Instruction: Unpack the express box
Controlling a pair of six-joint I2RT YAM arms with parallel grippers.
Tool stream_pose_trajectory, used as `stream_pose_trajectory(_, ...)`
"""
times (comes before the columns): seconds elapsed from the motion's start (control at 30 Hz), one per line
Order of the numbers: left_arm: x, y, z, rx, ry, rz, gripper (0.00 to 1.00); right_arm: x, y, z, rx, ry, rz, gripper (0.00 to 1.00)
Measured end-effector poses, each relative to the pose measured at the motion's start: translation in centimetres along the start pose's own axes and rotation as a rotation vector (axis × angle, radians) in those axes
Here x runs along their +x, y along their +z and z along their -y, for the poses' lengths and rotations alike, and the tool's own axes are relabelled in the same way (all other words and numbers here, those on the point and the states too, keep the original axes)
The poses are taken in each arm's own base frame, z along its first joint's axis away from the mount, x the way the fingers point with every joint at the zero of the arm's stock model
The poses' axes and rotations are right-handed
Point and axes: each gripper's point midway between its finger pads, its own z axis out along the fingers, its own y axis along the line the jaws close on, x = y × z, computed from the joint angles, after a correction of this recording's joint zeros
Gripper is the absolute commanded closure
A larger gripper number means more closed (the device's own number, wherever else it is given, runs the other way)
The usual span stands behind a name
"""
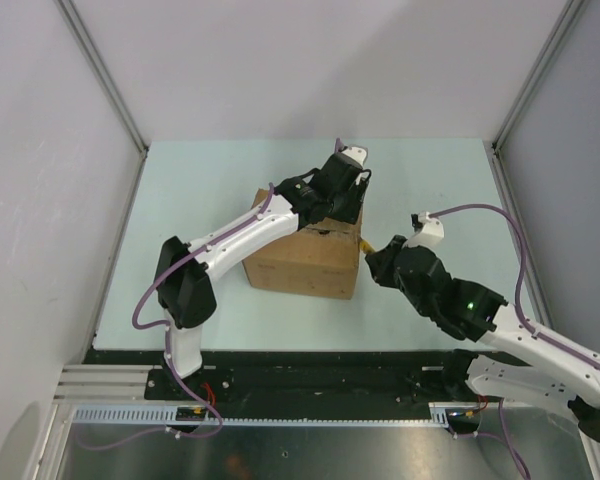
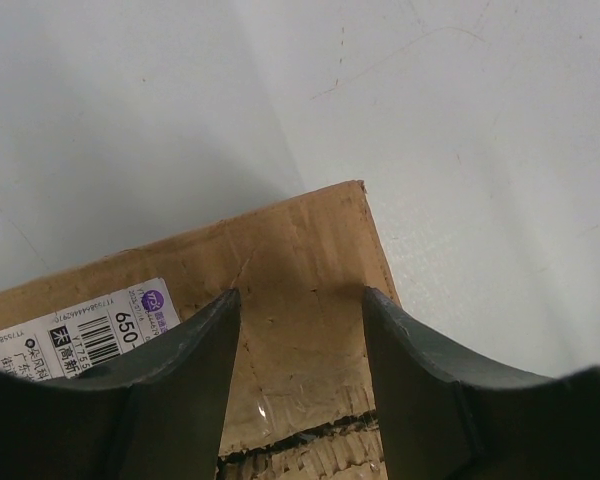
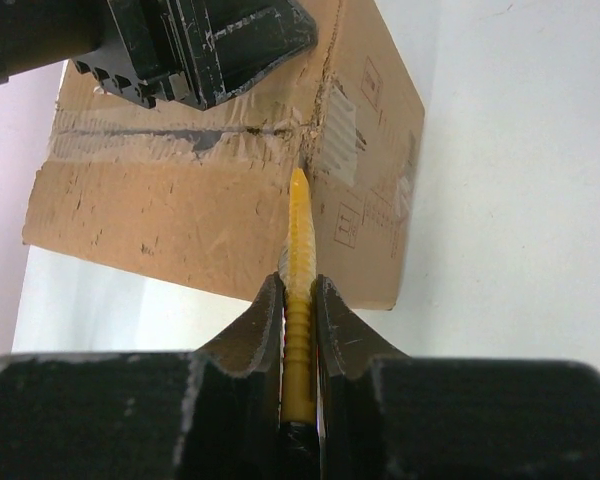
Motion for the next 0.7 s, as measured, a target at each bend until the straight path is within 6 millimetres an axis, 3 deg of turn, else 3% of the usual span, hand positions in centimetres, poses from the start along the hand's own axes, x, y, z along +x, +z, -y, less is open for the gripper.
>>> stream_pose_trajectory(0.27,0.0,0.0,0.0,0.0,0.0,0.0,0.42,-0.1,-0.4,0.3,-0.012,0.01,-0.016,1.0)
stream_pose_trajectory(0.47,-0.1,0.2,0.0,-0.001,-0.001,0.007,0.42,-1.4,-1.6,1.0,-0.025,0.047,0.012,1.0)
stream_pose_trajectory(0.7,-0.1,0.2,0.0,-0.001,-0.001,0.007,0.42,-2.0,0.4,2.5,0.044,0.048,0.005,1.0)
